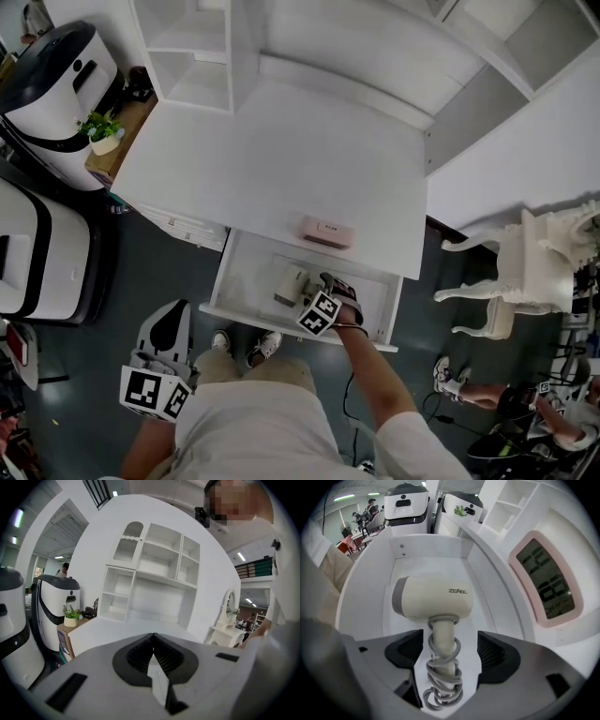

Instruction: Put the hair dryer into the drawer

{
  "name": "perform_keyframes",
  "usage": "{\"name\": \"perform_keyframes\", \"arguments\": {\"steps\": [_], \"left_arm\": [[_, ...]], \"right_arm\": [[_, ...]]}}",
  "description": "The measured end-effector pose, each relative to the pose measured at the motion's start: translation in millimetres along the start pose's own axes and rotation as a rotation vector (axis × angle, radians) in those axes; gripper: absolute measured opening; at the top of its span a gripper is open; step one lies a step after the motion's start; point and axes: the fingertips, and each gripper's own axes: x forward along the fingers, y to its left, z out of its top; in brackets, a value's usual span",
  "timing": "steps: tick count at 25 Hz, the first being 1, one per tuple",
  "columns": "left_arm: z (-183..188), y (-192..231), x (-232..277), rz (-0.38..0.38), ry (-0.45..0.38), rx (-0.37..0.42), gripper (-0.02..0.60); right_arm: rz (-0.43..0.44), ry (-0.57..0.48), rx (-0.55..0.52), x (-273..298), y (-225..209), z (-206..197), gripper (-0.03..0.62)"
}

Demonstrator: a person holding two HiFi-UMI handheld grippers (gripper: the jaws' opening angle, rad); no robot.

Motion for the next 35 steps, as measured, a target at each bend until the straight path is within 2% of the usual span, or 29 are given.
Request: {"name": "perform_keyframes", "arguments": {"steps": [6,11,13,16,19,20,23,26,29,33,35], "left_arm": [[7.5,-2.1,9.1,-0.095,-0.007,0.013,0.015],[24.9,-10.3,12.2,-0.217,-0.051,0.046,0.015],[34.4,-13.5,9.7,-0.277,-0.08,0.061,0.015],[39.9,-13.4,5.1,-0.332,-0.098,0.074,0.015],[42.8,-13.0,0.3,-0.376,-0.111,0.071,0.015],[43.9,-12.3,-1.9,-0.388,-0.115,0.073,0.015],[47.8,-5.2,-9.9,-0.41,-0.131,0.073,0.015],[54.9,5.3,-18.8,-0.428,-0.168,0.067,0.015],[59.3,16.9,-28.2,-0.425,-0.194,0.072,0.015],[63.8,33.2,-39.1,-0.392,-0.201,0.102,0.015],[64.2,44.6,-43.2,-0.367,-0.194,0.11,0.015]], "right_arm": [[-0.12,-0.057,0.125,-42.6,-18.9,8.7,0.359],[-0.214,-0.125,0.372,-87.3,-29.1,4.5,0.357],[-0.235,-0.135,0.43,-99.6,-25.0,2.3,0.354],[-0.275,-0.145,0.477,-117.5,-14.0,1.0,0.314],[-0.345,-0.186,0.584,-143.5,-12.4,1.6,0.27],[-0.372,-0.206,0.629,-153.3,-12.5,2.7,0.233],[-0.447,-0.272,0.755,-180.9,-9.3,8.4,0.113],[-0.484,-0.321,0.835,-196.8,-0.3,16.1,0.016],[-0.473,-0.409,0.899,-210.6,12.5,30.2,0.011],[-0.457,-0.569,1.073,-241.8,17.3,42.1,0.009],[-0.47,-0.629,1.119,-259.3,14.6,45.9,0.009]]}}
